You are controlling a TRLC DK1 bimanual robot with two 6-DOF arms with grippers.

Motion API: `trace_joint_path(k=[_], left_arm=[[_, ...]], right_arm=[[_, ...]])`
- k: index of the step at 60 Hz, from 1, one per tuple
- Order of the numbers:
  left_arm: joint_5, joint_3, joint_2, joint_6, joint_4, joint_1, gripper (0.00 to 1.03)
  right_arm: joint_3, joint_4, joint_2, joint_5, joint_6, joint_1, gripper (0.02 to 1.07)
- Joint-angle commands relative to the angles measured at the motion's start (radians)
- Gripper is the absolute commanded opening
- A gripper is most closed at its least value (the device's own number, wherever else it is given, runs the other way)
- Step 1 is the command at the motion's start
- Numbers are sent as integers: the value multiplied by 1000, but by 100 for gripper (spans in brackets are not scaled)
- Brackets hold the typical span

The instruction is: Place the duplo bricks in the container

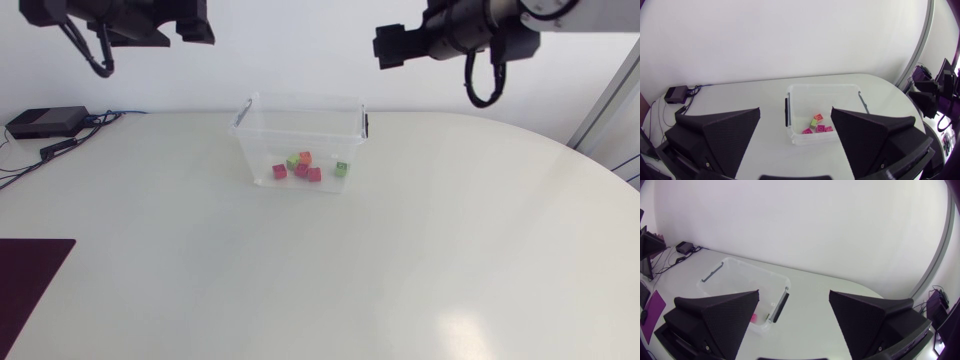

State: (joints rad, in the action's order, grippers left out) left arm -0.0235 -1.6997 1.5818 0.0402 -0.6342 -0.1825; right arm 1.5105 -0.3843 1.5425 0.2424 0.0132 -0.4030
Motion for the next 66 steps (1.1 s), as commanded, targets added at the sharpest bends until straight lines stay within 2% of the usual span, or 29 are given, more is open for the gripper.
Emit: trace_joint_path(k=[1,31,56,66], left_arm=[[20,124,-97,-28,31,14,100],[91,690,-585,-109,223,64,100],[91,992,-945,-174,237,160,100],[91,1120,-1122,-188,237,164,100]], right_arm=[[-118,38,-85,15,-22,23,103],[-624,176,-533,18,-78,104,103],[-928,197,-952,29,-127,210,103],[-1052,196,-1168,29,-140,257,103]])
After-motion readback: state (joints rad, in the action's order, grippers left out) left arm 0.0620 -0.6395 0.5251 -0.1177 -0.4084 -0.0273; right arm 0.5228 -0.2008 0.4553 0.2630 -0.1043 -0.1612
